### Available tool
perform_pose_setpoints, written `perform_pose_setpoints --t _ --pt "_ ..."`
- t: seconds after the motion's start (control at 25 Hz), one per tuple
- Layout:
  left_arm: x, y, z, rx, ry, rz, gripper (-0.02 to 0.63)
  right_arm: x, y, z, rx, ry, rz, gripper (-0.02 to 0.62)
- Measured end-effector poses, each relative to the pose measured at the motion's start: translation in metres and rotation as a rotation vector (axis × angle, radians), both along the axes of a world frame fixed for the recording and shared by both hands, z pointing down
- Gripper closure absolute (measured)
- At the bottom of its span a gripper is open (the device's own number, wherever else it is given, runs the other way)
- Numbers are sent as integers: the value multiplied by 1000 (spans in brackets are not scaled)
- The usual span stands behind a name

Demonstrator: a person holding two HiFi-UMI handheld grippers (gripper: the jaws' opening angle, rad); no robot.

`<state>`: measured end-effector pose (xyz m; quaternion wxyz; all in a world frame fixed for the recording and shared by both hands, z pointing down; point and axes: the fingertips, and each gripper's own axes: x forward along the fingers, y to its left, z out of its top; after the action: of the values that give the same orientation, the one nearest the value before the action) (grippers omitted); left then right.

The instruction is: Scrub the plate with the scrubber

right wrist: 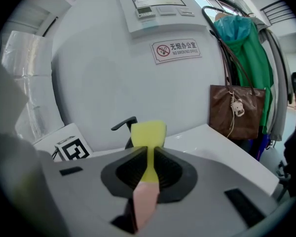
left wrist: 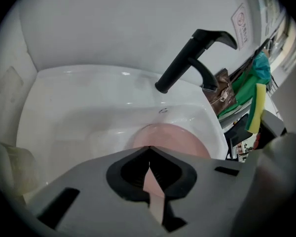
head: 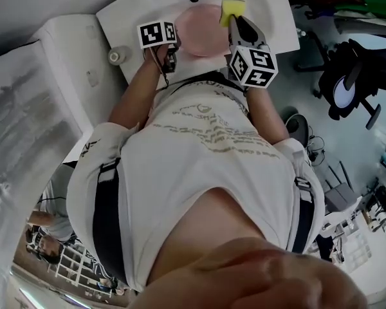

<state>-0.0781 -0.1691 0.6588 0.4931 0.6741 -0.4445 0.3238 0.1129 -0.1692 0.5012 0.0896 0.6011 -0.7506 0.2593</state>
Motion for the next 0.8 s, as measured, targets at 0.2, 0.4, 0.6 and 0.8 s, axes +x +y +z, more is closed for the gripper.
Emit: perform_pose_setpoints --t 0.2,0.4,0.6,0.8 --pt "1 4 22 -118 90 -72 583 9 1 1 -4 -6 31 546" --pt "-6 14 47 -237 98 -114 583 16 4 2 -7 -5 50 546" --pt "-3 31 70 -382 164 -175 583 24 8 -1 -1 -2 60 546" --pt "-2 37 79 -432 191 -200 583 25 12 -2 -4 -4 69 546"
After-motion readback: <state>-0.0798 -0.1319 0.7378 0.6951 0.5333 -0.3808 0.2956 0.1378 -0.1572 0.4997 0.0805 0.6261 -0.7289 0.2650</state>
